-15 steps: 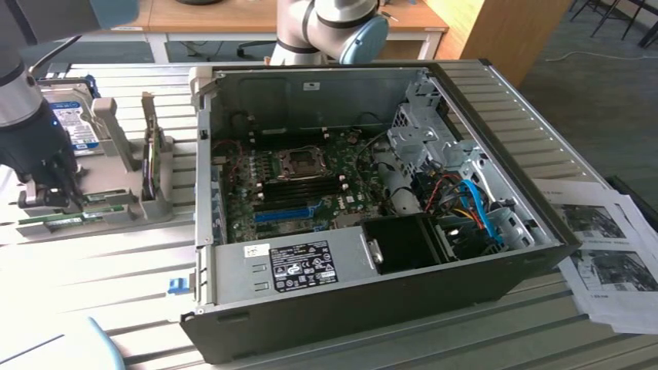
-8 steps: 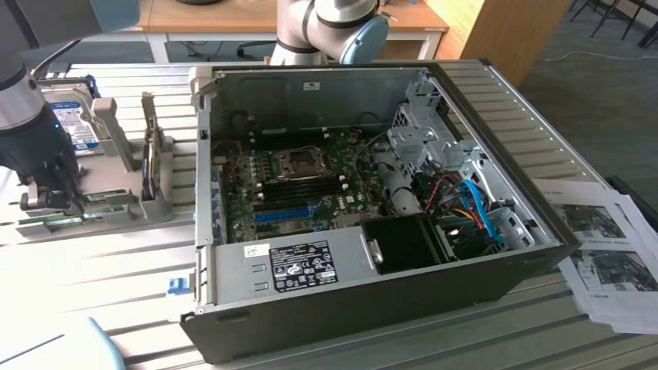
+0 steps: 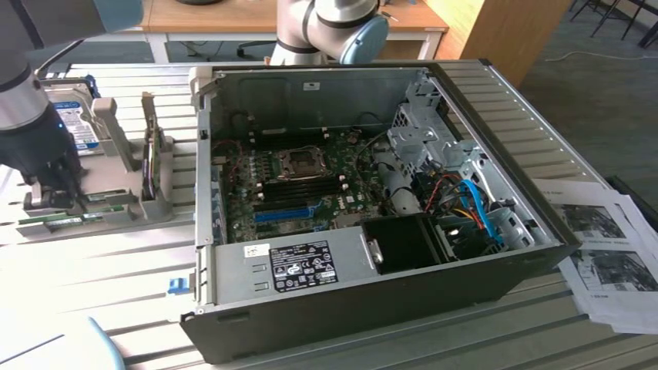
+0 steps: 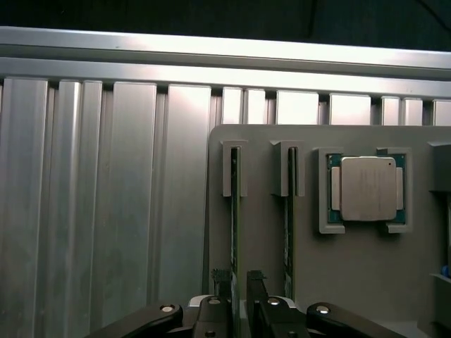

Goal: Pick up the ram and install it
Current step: 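Pick up the ram and move it above insertion slot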

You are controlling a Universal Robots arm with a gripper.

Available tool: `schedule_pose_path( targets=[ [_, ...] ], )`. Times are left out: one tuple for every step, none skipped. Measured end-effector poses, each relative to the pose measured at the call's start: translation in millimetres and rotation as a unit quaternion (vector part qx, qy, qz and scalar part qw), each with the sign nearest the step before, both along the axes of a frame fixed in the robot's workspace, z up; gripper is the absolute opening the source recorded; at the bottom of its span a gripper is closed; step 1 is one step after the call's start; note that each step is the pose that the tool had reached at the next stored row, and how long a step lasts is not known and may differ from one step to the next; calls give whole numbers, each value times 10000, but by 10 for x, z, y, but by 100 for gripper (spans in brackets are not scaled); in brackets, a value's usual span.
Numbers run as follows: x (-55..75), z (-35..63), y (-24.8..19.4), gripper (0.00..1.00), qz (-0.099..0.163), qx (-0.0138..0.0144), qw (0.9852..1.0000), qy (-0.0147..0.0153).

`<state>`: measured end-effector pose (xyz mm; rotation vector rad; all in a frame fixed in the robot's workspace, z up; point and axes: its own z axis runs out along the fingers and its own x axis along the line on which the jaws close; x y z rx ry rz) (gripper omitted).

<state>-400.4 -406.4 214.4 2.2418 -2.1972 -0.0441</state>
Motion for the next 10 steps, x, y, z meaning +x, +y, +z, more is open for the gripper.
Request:
schedule_pose_path(
  targets=[
    [12,0,0,23,0,0,10000,0],
    [22,0,0,23,1,0,10000,0],
    [29,0,0,23,0,1,10000,0],
    [35,0,0,23,0,0,10000,0],
    [42,0,0,23,0,0,10000,0],
    [49,0,0,23,0,0,10000,0],
    [55,0,0,23,0,1,10000,0],
    [61,0,0,23,0,0,10000,0],
    [64,0,1,23,0,0,10000,0],
    [65,-1,0,23,0,0,10000,0]
  ],
)
